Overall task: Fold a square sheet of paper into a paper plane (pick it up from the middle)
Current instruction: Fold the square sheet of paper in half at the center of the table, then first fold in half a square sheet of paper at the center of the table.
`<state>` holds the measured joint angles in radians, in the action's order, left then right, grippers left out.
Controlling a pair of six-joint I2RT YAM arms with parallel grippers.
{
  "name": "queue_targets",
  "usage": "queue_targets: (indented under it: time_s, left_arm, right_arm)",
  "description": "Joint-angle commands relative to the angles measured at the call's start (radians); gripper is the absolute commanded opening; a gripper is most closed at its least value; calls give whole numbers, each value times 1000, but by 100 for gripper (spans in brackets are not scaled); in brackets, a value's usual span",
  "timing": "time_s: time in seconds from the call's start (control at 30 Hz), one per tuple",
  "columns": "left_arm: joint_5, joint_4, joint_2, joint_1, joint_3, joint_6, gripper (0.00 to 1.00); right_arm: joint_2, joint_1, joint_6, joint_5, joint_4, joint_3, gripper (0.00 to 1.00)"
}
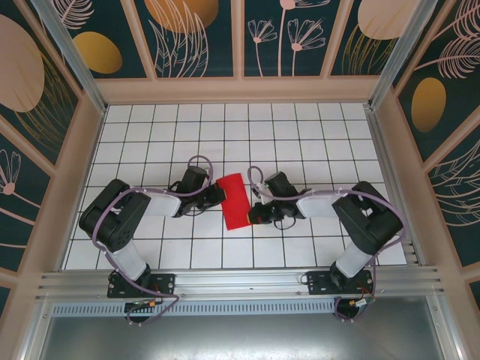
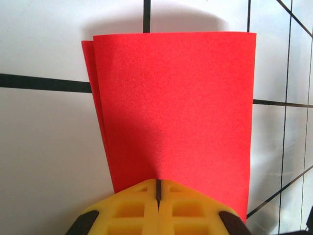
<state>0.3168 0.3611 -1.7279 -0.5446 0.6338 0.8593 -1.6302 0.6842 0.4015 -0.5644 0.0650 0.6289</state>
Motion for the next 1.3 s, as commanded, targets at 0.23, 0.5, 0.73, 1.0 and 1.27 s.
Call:
queue_targets:
  time_s: [0.23, 0.5, 0.73, 1.0, 1.27]
  left_arm:
    - [-88, -196, 7, 13, -26, -73, 0]
    - [49, -149, 159, 12, 66, -94, 10]
    - [160, -29, 139, 12, 107, -48, 20]
    - [226, 43, 28, 5, 131, -6, 11]
    - [215, 10, -93, -36, 207, -19, 6]
  right_arm:
    - [188, -42, 39, 92, -89, 36, 0]
    - [-3, -36, 247, 104, 85, 148, 0]
    - [-119, -26, 361, 104, 124, 200, 0]
    - [-151, -24, 392, 98, 124, 204, 0]
    - [-183, -14, 392, 114, 71, 234, 0]
